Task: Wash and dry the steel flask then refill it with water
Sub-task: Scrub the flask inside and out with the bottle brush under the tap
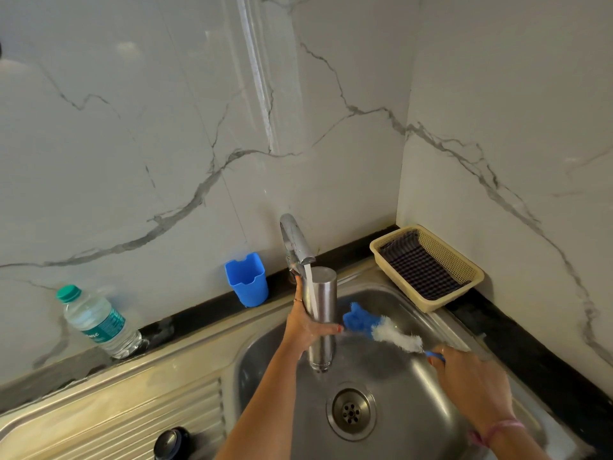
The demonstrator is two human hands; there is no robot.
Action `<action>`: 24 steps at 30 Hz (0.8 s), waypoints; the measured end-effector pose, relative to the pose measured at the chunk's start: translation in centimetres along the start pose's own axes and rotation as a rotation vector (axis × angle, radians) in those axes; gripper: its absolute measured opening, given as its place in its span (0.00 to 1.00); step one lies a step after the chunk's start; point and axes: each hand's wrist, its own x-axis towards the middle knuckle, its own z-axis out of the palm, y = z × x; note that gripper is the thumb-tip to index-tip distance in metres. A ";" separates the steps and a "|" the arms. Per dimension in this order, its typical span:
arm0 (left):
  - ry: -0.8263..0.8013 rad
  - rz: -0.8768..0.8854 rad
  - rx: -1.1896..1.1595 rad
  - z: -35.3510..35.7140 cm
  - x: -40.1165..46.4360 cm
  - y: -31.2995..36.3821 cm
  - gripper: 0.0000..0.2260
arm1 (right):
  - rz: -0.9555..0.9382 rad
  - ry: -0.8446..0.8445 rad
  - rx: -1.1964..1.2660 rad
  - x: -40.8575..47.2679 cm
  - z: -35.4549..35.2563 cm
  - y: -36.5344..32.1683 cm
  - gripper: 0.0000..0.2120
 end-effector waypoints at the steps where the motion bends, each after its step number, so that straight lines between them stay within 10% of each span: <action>1: 0.004 -0.009 -0.018 0.0 -0.2 -0.4 0.60 | 0.009 -0.018 0.011 -0.1 -0.1 -0.1 0.12; 9: 0.057 -0.080 -0.021 0.1 -3.6 -3.5 0.55 | 0.129 -0.262 0.563 -0.4 -1.2 1.0 0.04; 15: 0.081 -0.110 0.023 0.2 -5.8 -4.9 0.47 | -0.056 -0.315 0.619 -2.1 -5.1 -0.8 0.21; 24: 0.111 -0.069 0.006 0.7 -7.3 -5.0 0.46 | -0.253 -0.399 0.650 -2.5 -4.5 -2.4 0.17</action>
